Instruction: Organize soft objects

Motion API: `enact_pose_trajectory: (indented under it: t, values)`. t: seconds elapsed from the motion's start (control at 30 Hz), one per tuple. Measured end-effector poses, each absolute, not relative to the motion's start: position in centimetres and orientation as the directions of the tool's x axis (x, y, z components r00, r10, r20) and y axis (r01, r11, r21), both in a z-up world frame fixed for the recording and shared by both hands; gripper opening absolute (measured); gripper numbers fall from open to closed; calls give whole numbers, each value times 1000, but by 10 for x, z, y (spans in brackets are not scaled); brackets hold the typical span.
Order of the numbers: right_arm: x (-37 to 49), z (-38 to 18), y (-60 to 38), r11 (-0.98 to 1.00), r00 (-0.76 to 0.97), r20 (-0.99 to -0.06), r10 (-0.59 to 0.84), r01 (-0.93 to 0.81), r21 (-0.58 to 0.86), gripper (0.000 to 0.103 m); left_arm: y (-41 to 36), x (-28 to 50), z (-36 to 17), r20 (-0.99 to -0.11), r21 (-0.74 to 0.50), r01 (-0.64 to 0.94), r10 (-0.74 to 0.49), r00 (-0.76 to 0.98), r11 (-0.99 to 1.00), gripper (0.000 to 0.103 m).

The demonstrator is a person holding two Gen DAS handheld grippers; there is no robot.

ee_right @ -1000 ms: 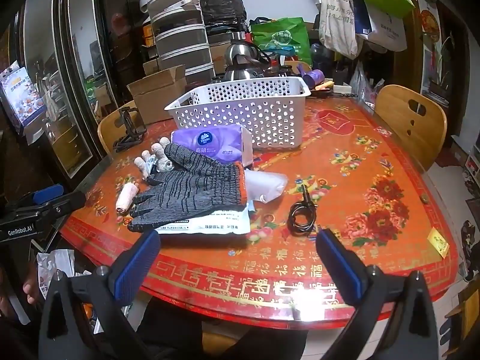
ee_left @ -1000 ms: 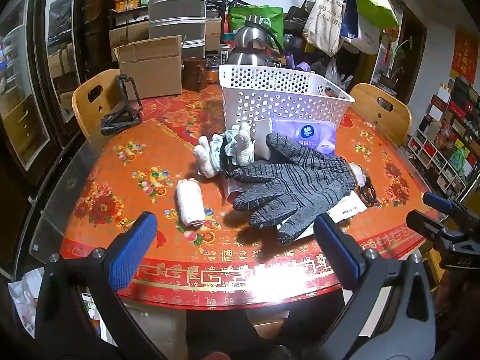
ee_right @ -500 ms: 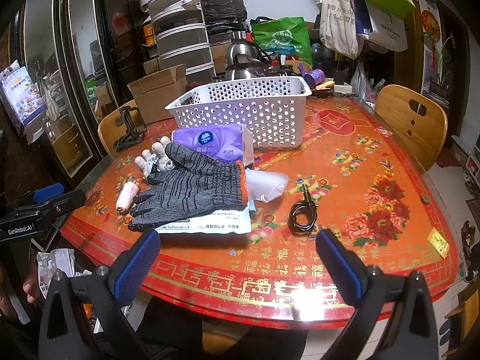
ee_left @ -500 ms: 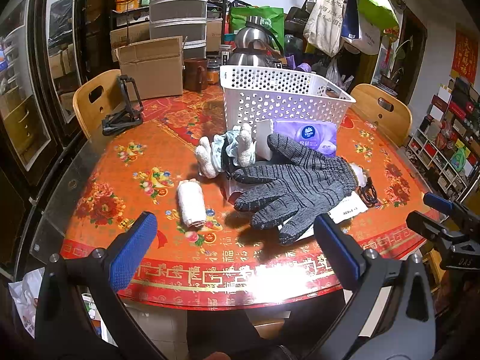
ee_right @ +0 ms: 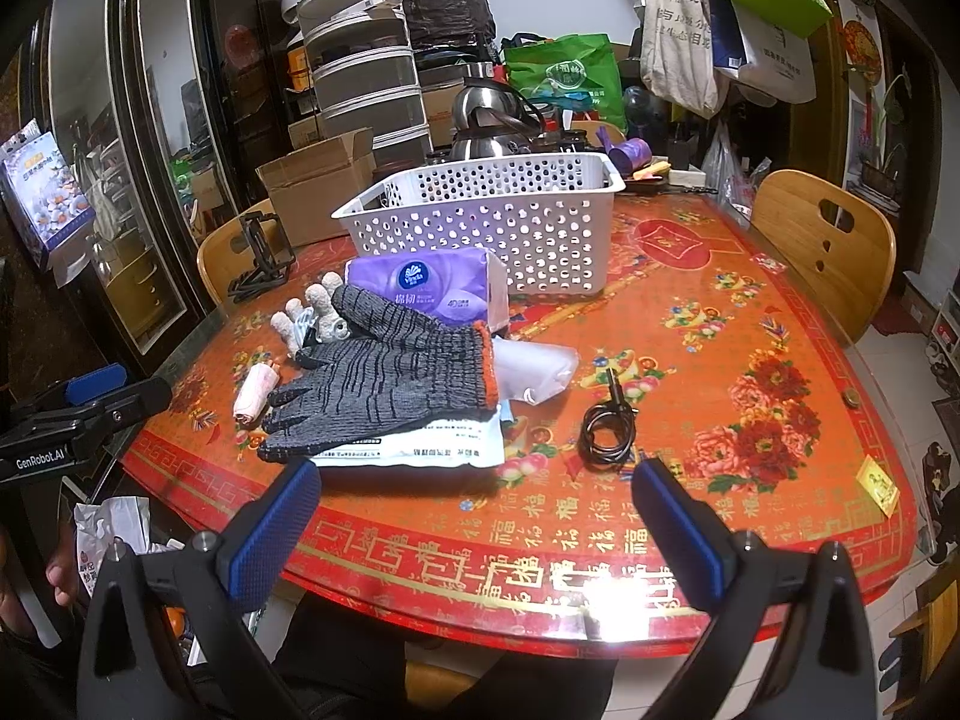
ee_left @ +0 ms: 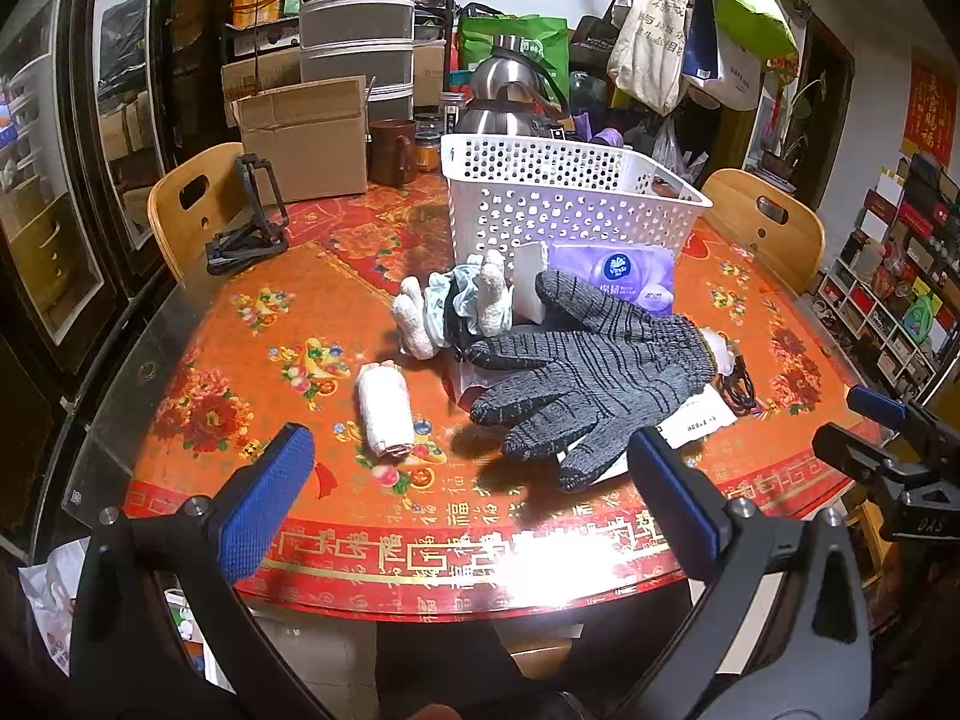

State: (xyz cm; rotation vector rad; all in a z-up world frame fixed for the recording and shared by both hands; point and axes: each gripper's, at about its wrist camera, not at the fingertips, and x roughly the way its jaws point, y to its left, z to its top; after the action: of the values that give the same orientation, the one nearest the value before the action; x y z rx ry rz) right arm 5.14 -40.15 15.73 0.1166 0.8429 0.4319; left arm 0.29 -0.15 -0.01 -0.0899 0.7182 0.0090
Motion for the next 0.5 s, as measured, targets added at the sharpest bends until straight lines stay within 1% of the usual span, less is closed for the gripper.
enact_pose_trajectory:
  t: [0.5]
  values:
    - [51,157,-402,907,584,-697,416,-325,269,103,-2,2,2,-657,-77,-40,-20,754,996,103]
